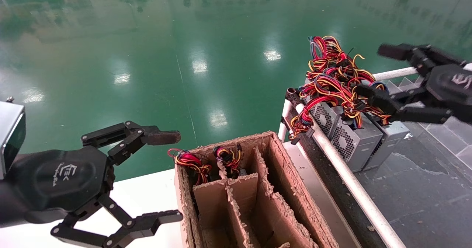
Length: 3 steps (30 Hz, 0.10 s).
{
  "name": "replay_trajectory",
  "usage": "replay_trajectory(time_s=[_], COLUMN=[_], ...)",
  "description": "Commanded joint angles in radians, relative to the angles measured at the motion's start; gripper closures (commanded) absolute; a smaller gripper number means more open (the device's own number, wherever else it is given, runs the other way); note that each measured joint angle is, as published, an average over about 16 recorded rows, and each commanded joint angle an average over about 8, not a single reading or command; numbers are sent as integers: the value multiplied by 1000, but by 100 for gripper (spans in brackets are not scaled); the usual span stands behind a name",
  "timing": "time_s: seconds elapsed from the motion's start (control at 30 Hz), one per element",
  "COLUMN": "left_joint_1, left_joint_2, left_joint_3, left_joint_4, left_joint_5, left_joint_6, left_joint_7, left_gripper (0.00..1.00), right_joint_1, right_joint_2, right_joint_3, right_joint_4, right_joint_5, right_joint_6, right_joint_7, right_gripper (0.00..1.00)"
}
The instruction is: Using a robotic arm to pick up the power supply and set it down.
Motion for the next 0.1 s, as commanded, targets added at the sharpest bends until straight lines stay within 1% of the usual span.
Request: replay_trajectory(time_s=[0.03, 0.1], left_joint_1=[0, 0], left_joint_2=[0, 0], left_joint_3=[0, 0], left_joint_4=[0, 0], left_joint_5=[0, 0], left_joint_6=[0, 0], left_joint_7=[0, 0], left_gripper=[0, 0], right_joint_1=[-40, -51], right_joint_2=[2, 2], right_joint_3=[22, 29], right_joint_4=[75, 96], right_joint_5=[-1, -1], right_joint_6=[1, 1], right_joint_7=[34, 44], right_gripper=[0, 0])
